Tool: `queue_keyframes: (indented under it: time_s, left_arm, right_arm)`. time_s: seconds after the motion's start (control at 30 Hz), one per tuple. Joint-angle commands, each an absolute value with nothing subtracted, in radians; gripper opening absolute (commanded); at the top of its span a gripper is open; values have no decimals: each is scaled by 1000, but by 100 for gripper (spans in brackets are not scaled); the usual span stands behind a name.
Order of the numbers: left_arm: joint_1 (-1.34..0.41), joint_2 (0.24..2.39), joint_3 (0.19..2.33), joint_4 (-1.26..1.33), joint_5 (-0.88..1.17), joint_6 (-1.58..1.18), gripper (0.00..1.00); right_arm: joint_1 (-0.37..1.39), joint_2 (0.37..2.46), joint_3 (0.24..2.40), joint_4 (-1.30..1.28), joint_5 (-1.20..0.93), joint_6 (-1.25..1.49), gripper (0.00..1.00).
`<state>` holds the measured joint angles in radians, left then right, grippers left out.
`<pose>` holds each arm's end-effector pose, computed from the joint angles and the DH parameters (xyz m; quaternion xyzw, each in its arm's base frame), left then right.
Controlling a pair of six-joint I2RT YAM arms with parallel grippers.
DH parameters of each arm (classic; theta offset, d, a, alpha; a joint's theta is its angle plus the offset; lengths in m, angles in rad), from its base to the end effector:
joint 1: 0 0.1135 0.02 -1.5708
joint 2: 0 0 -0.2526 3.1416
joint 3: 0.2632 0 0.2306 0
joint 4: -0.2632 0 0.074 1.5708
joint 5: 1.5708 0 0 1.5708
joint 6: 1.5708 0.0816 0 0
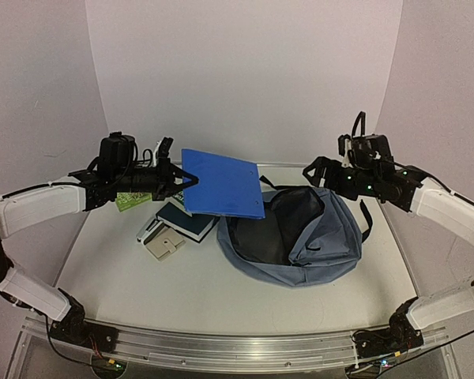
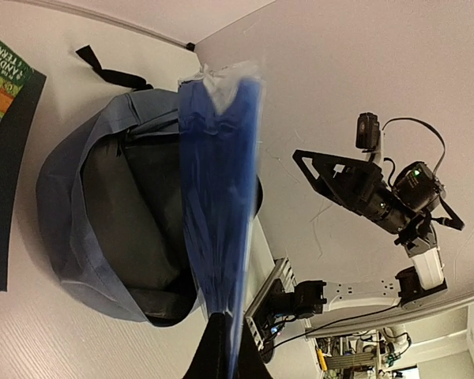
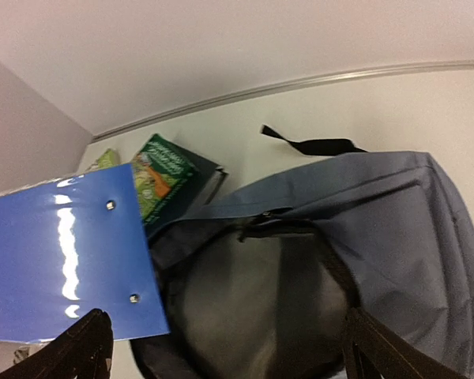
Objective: Pack the student bag
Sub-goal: Pick up the files from the center of the board, then place the files in the student bag.
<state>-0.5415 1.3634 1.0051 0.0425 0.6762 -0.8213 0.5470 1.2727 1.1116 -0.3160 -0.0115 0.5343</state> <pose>0.2551 -0.2130 0.2960 0.0864 0.7834 -0.5574 0.2611 0.2672 0.1638 0.3070 -0.0084 0.8541 0.2718 0.4433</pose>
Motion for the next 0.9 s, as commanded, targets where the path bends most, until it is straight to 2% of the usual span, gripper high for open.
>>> queue_keyframes:
  time_s: [0.0, 0.13, 0.33, 0.37, 0.43, 0.5, 0.53, 0.63, 0.7, 0.87]
  left_arm:
    - [-542, 1365, 987, 86, 680, -874, 0]
    - [-542, 1375, 969, 90, 695, -896, 0]
    - [-543, 1409, 948, 134, 714, -935, 0]
    - [-543, 1419, 945, 148, 722, -945, 0]
    - [-543, 1437, 942, 171, 738, -960, 0]
    - [-544, 1456, 942, 187, 749, -974, 0]
    - [-544, 1466, 941, 193, 755, -981, 0]
    - [-545, 1491, 940, 216, 768, -1006, 0]
    - [-545, 1513, 935, 242, 775, -1026, 0]
    - [-575, 1584, 956, 312, 797, -1064, 0]
  right_arm:
    - [481, 1324, 1064, -379, 58, 527, 98]
    - [473, 1395, 1073, -356, -13, 506, 98]
    - [473, 1496, 1102, -326, -68, 481, 82]
    - [473, 1515, 1108, -324, -73, 477, 78]
    - [473, 1540, 1124, -326, -95, 473, 64]
    - [474, 1547, 1148, -326, -122, 478, 38]
    - [474, 1541, 1160, -327, -135, 486, 28]
    - [473, 1493, 1197, -327, -161, 515, 6]
    - [473, 1459, 1219, -327, -172, 535, 0]
    - [485, 1394, 1284, -318, -213, 567, 0]
